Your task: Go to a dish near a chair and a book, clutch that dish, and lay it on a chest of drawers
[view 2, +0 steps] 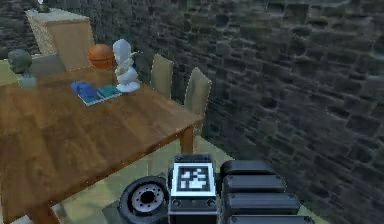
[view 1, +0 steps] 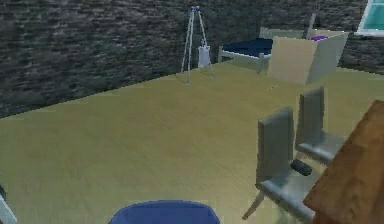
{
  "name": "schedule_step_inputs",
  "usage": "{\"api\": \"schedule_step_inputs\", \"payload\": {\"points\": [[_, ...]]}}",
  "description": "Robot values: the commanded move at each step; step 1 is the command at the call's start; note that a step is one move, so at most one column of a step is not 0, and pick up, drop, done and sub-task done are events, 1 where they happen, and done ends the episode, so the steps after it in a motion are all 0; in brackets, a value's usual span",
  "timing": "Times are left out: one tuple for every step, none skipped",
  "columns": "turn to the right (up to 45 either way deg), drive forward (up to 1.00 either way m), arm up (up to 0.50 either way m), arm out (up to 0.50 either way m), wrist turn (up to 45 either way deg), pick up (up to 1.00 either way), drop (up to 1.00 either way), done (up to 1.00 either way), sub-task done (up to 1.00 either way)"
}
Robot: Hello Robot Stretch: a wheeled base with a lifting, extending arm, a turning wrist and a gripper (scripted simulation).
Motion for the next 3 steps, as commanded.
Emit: {"api": "schedule_step_inputs", "payload": {"points": [[0.0, 1.00, 0.00, 0.00, 0.0, 0.00, 0.00, 0.00, 0.00], [9.0, 0.00, 0.00, 0.00, 0.0, 0.00, 0.00, 0.00, 0.00], [0.0, 0.15, 0.00, 0.00, 0.0, 0.00, 0.00, 0.00, 0.00]]}}
